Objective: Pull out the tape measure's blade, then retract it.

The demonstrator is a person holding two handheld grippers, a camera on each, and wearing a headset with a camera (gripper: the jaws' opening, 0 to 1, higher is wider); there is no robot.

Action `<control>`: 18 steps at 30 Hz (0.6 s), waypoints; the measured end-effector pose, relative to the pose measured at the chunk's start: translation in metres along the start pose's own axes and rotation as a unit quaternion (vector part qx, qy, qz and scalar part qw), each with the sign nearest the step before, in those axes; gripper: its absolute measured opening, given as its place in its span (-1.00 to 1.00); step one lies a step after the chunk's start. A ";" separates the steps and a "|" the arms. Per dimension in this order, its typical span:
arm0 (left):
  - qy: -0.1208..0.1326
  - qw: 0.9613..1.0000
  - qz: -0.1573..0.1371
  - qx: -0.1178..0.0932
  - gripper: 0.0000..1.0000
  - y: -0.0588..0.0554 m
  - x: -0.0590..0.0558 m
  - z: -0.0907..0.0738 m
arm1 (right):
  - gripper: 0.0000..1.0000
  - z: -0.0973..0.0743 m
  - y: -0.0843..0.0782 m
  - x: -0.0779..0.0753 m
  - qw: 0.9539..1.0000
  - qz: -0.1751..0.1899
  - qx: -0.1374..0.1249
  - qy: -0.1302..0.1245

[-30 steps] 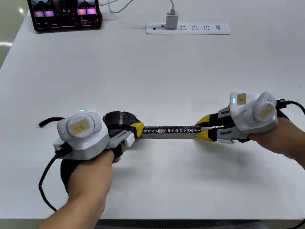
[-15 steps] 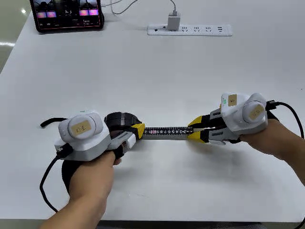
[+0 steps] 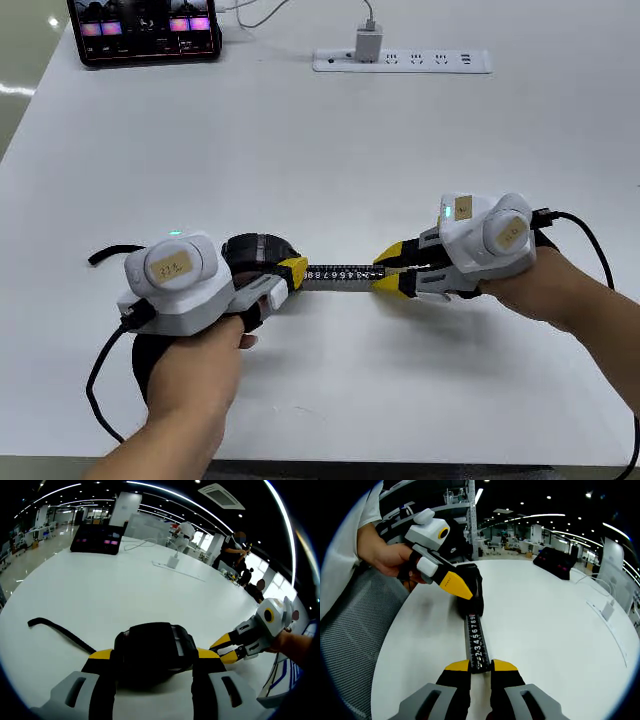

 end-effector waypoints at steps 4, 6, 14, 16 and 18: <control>0.000 1.000 0.000 0.001 0.14 0.000 0.000 0.000 | -0.79 0.004 0.003 0.001 1.000 0.002 -0.003 0.003; -0.001 1.000 -0.003 -0.001 0.14 0.000 0.001 0.000 | -0.78 0.007 0.007 0.002 1.000 0.004 -0.008 0.005; -0.003 1.000 -0.004 -0.001 0.14 0.000 0.002 0.002 | -0.78 0.021 0.016 0.004 1.000 0.004 -0.016 0.011; -0.003 1.000 -0.005 -0.002 0.14 0.000 0.001 0.002 | -0.78 0.025 0.018 0.004 1.000 0.009 -0.020 0.014; -0.003 1.000 -0.005 -0.001 0.14 0.000 0.001 0.002 | -0.78 0.028 0.020 0.005 1.000 0.007 -0.020 0.015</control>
Point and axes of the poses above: the centre of the closed fingertips' face, and the gripper's own axes: z roughly forward along the fingers, x roughly to its left, y roughly out of its top, the point moved 4 cm from there along -z, roughly backward along the fingers, and after that the axes turned 11 degrees about z, right-handed, at the moved point
